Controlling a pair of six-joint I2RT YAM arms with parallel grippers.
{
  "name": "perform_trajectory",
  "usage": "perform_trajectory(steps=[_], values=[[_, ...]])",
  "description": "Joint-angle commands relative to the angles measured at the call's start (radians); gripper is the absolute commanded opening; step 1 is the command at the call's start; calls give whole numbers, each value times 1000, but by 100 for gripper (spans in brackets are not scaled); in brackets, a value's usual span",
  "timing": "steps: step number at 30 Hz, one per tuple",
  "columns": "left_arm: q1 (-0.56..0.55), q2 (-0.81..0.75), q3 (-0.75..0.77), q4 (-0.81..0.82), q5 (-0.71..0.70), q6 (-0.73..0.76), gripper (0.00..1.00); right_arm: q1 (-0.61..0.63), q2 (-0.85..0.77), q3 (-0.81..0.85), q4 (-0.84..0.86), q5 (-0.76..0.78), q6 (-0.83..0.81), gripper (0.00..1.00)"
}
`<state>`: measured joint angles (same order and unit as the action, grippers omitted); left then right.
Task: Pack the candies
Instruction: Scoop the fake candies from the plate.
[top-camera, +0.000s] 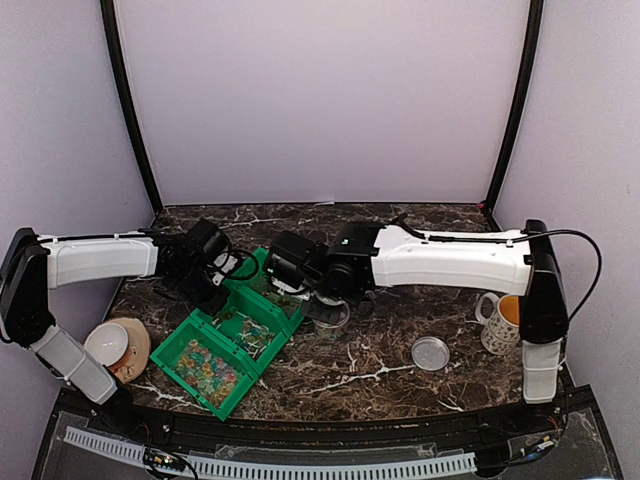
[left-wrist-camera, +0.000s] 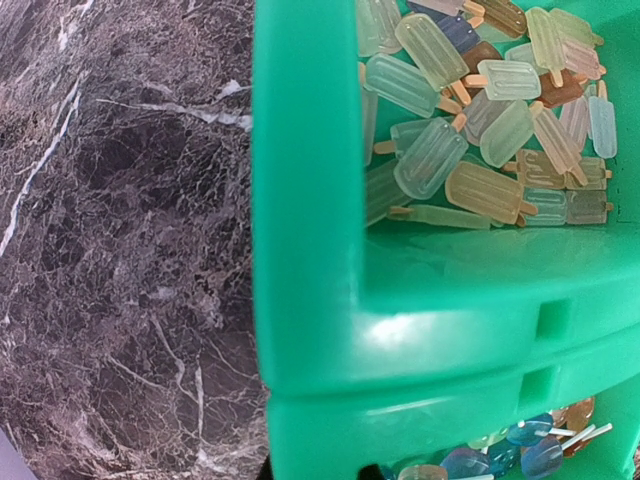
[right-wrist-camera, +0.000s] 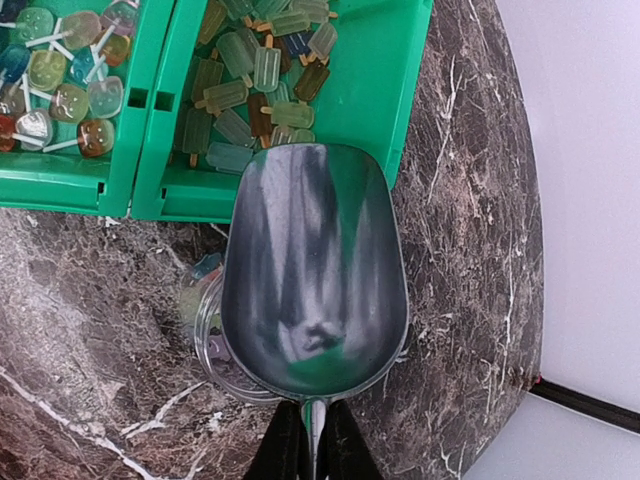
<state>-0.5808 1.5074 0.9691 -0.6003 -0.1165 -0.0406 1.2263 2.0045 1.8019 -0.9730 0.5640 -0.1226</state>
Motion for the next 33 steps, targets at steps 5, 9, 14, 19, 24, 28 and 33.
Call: perform_trajectory(steps=[5,9,14,19,24,28,33], values=[[-10,-41,-2,53,28,7,0,12,129,161,-101,112,-20,0],[-16,-47,-6,55,29,6,0,12,199,220,-136,142,-31,0],[-21,-57,-10,59,24,7,0,15,249,263,-122,147,-55,0],[-25,-57,-10,60,25,5,0,15,274,279,-88,141,-85,0],[-25,-56,-11,59,20,5,0,15,276,265,-7,77,-141,0],[-27,-56,-11,60,18,2,0,11,289,267,28,57,-166,0],[-29,-56,-11,59,15,2,0,-3,294,244,89,-21,-171,0]])
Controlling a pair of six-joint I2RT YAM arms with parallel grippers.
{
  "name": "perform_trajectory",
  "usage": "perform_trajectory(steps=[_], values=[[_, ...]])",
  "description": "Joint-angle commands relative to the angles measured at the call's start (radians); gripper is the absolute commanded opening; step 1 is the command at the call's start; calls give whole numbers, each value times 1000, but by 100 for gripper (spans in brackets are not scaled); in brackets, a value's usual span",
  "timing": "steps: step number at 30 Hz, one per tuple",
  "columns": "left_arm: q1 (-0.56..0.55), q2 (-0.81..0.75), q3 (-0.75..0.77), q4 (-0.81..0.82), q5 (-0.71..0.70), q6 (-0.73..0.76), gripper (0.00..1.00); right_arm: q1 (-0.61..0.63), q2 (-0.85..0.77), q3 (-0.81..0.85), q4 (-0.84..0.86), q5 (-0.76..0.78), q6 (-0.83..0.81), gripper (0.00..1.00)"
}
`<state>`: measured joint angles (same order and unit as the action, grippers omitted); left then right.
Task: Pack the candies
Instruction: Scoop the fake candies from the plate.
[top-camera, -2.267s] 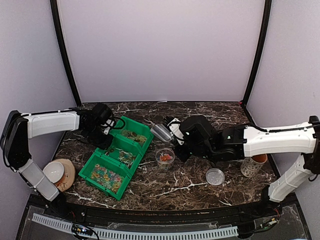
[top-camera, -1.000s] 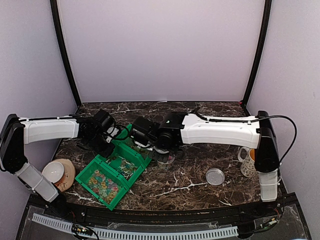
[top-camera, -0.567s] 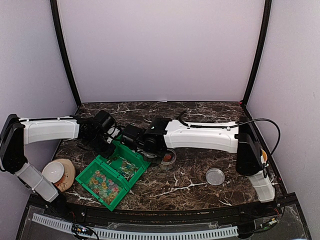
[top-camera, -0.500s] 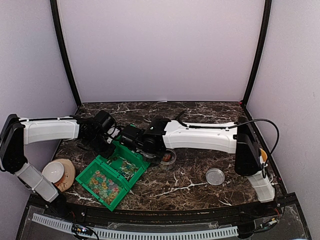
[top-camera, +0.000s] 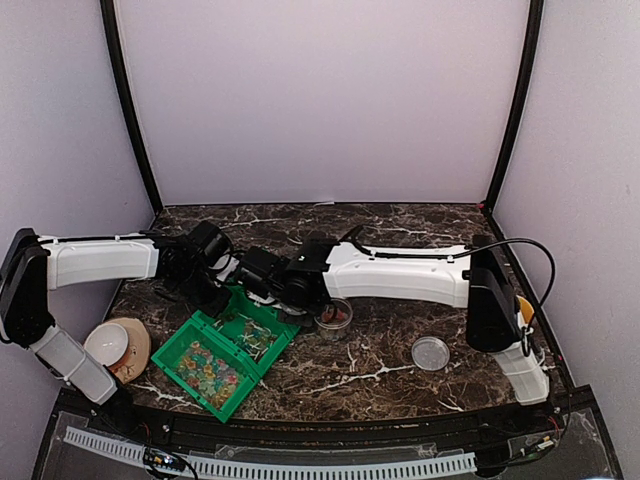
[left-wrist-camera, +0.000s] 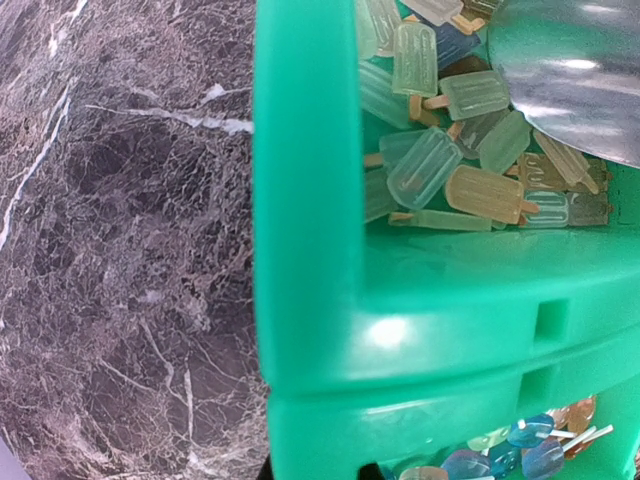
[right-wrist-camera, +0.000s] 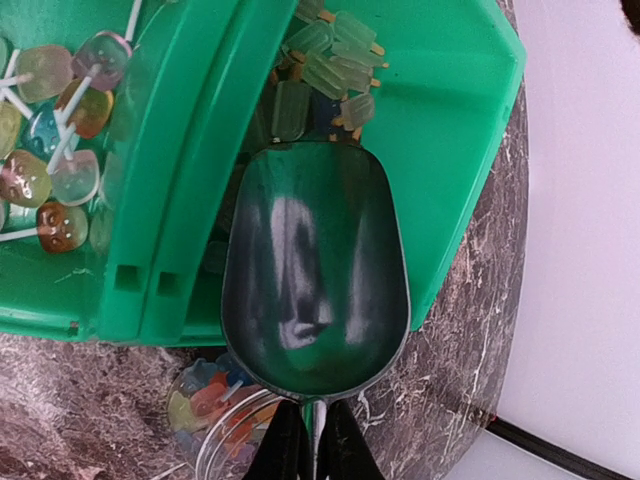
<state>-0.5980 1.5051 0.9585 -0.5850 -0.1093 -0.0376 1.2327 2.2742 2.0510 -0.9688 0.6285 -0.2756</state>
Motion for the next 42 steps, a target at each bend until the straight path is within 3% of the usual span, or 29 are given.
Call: perform_trajectory(steps=[1,9,28,42], values=[[-11,-54,0,44,7,-1,0,-12,22,-16,113,-106,-15,0],[-11,-55,-1,45,6,-1,0,-31,-4,-140,314,-208,39,0],[-11,-39,2,40,-2,-5,0,-49,-127,-447,769,-239,181,0],[-11,-43,2,40,-10,-7,0,-56,-194,-592,958,-261,218,0]])
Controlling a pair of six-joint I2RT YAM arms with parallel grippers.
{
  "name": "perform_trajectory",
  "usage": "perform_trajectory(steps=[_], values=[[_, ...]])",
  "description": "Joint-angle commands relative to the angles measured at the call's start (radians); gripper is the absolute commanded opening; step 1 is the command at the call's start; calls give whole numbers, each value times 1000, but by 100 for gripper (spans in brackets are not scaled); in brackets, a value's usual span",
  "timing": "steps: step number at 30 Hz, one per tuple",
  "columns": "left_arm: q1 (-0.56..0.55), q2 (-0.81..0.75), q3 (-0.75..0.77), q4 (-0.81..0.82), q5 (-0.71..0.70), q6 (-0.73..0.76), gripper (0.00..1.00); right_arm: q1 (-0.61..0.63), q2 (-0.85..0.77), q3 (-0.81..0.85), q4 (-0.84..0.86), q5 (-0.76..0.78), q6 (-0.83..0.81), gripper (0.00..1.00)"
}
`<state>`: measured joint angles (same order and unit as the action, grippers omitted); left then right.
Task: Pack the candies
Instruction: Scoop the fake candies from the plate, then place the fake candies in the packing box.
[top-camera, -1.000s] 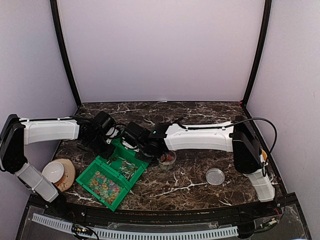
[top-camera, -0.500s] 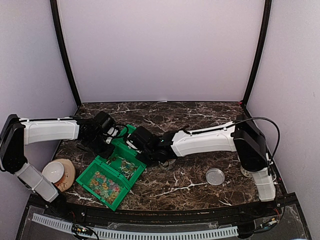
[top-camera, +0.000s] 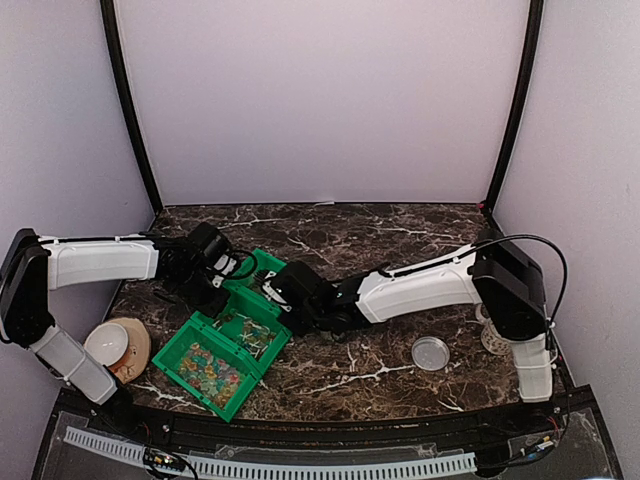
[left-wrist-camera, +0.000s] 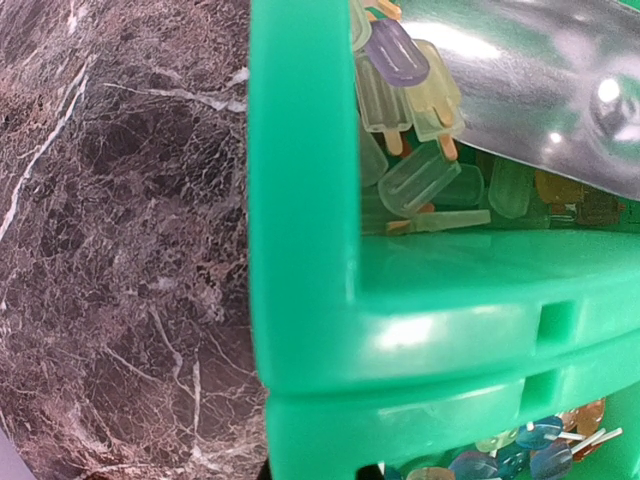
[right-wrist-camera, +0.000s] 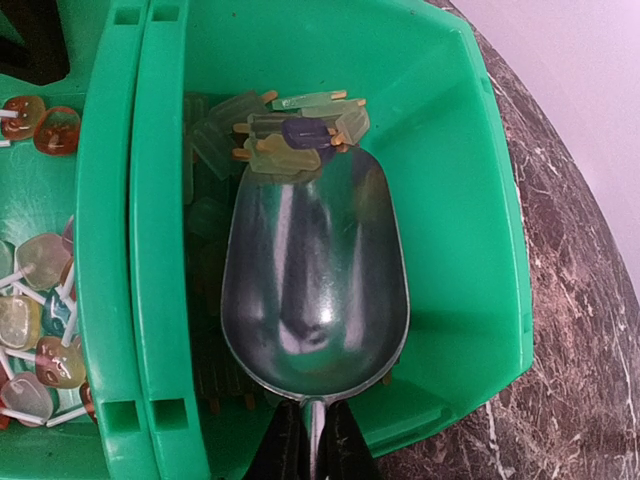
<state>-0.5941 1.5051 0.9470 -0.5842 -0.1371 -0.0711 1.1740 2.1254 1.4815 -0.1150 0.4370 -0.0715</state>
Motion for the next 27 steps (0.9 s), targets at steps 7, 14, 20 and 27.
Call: perform_trajectory(steps=[7,14,20,27], values=[[-16,-46,13,39,19,28,0,-6,-56,-60,191,-82,14,0],[-15,-51,13,40,17,28,0,-25,-85,-129,331,-95,21,0],[-15,-54,12,40,16,28,0,-35,-87,-147,378,-109,28,0],[-15,-57,11,40,11,28,0,-42,-98,-177,433,-111,35,0]])
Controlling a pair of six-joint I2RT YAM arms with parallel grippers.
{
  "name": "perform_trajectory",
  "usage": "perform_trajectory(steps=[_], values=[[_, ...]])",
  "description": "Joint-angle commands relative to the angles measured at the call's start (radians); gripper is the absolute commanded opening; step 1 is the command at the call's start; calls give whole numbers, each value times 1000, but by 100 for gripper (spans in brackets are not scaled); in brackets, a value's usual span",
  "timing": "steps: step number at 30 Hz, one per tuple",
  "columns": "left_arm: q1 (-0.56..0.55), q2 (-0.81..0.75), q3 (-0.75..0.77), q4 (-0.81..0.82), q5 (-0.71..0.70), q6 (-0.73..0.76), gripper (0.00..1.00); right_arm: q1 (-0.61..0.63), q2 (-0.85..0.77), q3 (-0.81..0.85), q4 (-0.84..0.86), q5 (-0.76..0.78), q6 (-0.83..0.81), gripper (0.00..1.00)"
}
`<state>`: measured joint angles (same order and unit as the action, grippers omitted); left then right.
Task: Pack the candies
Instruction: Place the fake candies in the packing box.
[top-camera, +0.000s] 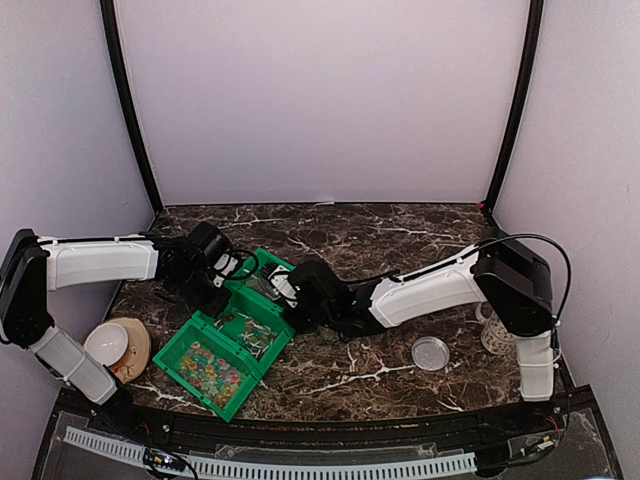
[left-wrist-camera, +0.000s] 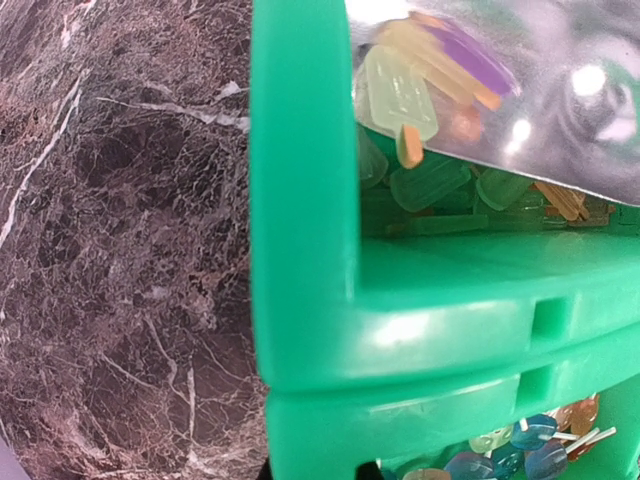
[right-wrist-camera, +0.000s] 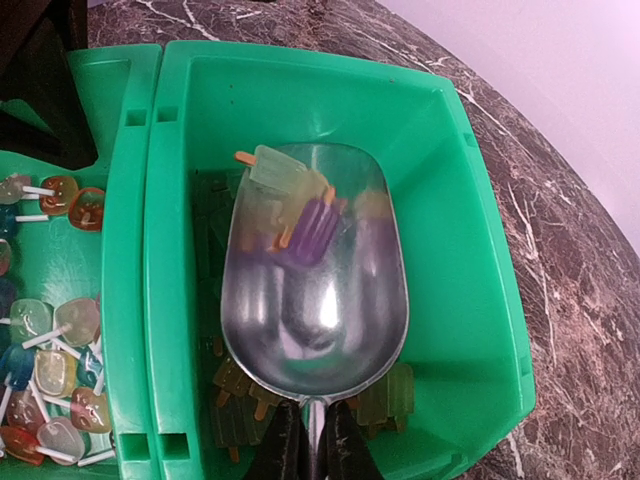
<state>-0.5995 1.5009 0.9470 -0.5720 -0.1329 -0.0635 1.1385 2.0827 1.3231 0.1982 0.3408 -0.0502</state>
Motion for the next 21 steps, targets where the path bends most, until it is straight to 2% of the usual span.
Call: perform_trajectory(steps=[1,21], values=[[-10,-54,10,28,4,21,0,-8,-57,-21,124,-13,17,0],[-10,-52,9,24,-20,17,0,-26,-123,-153,212,53,76,0]])
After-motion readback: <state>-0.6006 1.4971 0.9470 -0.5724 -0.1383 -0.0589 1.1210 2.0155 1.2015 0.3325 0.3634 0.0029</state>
